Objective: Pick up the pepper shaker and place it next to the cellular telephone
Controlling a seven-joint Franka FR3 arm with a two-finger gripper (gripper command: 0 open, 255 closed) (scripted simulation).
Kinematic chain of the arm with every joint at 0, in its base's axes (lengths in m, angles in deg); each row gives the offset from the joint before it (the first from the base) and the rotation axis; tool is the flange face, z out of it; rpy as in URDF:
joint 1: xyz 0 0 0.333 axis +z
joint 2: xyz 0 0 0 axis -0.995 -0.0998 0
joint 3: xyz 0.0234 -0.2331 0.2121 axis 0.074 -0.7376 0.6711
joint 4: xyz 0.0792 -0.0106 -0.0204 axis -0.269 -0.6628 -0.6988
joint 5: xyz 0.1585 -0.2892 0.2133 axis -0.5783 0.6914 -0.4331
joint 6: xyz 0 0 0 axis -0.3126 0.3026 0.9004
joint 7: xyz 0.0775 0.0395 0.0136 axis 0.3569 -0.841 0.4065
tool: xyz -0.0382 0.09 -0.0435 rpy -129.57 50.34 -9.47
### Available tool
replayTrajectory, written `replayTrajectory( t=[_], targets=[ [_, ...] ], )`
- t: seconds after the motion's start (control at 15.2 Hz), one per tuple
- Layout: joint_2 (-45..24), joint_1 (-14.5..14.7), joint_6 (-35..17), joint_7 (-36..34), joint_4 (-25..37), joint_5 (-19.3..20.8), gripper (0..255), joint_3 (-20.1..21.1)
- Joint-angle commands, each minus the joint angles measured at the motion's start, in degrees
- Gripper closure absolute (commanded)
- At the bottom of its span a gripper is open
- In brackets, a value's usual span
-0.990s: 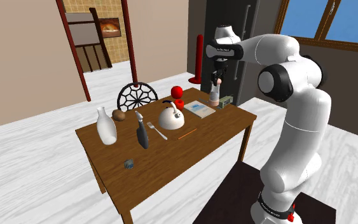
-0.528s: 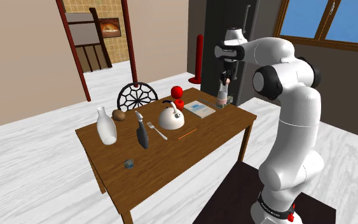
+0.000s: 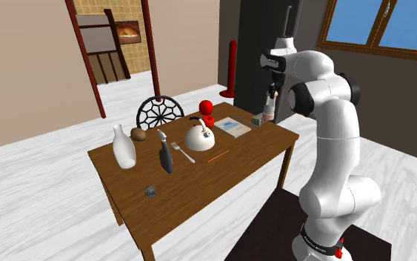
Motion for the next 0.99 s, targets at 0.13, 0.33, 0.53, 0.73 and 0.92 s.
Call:
replayTrajectory(
  t=[0.13,0.33,0.53,0.73,0.92],
  targets=[
    [-7.3,-5.0,2.2,4.3,9.6,-2.7,255,-0.1],
    [-12.0,-7.8,3.6,6.0,15.8,-4.0,255,0.2],
    [-11.3,-7.3,0.7,6.0,12.2,-3.9,255,0.1],
    [-10.8,-6.9,-1.9,6.0,9.1,-3.9,255,0.1],
    [-10.6,-6.7,-4.4,6.1,6.3,-3.9,255,0.1]
  ],
)
